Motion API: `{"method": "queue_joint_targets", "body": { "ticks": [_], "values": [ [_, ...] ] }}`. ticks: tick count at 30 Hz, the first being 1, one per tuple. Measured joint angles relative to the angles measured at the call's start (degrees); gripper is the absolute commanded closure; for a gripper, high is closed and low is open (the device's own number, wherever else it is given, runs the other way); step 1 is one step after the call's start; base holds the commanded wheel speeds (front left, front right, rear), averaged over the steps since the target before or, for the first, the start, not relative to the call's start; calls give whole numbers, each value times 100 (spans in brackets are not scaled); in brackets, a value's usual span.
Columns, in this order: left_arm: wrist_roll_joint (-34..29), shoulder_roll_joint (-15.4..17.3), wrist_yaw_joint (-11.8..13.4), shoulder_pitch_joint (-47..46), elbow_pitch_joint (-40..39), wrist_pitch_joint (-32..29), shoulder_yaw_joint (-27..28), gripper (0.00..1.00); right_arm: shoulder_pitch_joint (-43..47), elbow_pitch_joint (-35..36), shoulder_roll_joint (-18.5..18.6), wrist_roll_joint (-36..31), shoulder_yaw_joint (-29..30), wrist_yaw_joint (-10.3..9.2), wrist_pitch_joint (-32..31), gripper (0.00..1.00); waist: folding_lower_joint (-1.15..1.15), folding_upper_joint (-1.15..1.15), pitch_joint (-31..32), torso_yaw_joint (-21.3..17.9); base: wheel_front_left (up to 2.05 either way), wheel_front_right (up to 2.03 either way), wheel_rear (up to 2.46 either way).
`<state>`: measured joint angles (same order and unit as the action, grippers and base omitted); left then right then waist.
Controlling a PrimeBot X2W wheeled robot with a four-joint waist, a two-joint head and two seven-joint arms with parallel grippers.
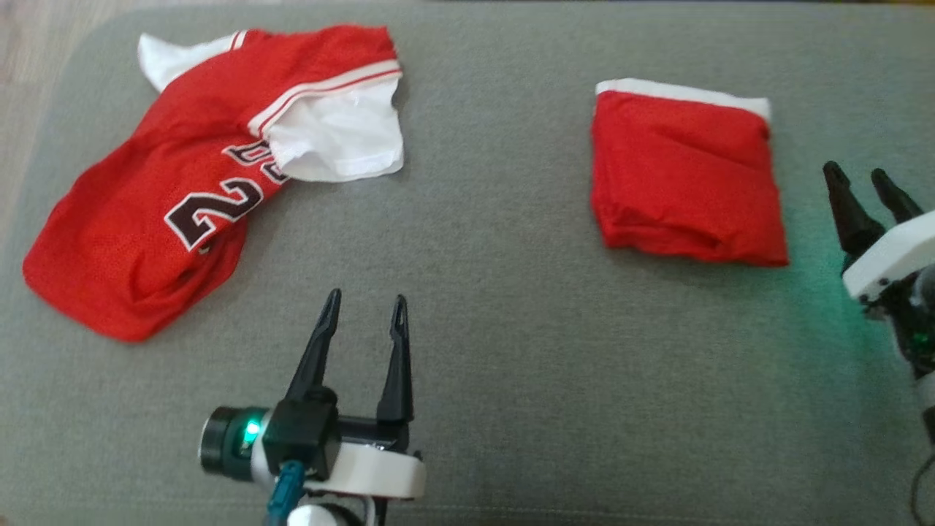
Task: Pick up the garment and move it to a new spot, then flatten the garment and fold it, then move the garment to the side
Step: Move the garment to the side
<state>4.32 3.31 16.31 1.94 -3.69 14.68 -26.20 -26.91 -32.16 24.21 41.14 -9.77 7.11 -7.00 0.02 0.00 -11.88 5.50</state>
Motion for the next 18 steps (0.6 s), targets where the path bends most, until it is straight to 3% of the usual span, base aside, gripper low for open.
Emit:
{"method": "queue_joint_targets", "body": {
  "ticks": [5, 12, 13, 14, 16, 17, 18],
  "values": [
    [47, -3, 92, -215, 19, 0, -176, 0, -280, -272, 290, 500, -348, 0, -541, 0, -1, 0, -275, 210, 0, 0, 0],
    [55, -5, 191, -441, 34, 1, -293, 0, -538, -690, 437, 783, -783, 0, -713, 2, -2, 0, -543, 386, 0, 0, 0],
    [55, -5, 193, -474, 35, 1, -298, 0, -565, -755, 438, 786, -846, 0, -712, 18, -2, 0, -572, 395, 0, 0, 0],
    [55, -5, 215, -502, 36, 1, -305, 0, -593, -799, 439, 787, -882, 0, -712, 51, -2, 0, -598, 400, 0, 0, 0],
    [55, -7, 244, -553, 40, 1, -330, 0, -689, -845, 444, 864, -965, 0, -711, 74, -2, 0, -637, 396, 0, 0, 0],
    [55, -7, 271, -583, 37, 1, -344, 0, -738, -844, 443, 921, -1032, 0, -713, 100, -2, 0, -659, 386, 0, 0, 0],
    [55, -8, 288, -604, 36, 1, -357, 0, -778, -834, 443, 979, -1100, 0, -714, 100, -2, 0, -682, 371, 0, 0, 0]
  ]
}}
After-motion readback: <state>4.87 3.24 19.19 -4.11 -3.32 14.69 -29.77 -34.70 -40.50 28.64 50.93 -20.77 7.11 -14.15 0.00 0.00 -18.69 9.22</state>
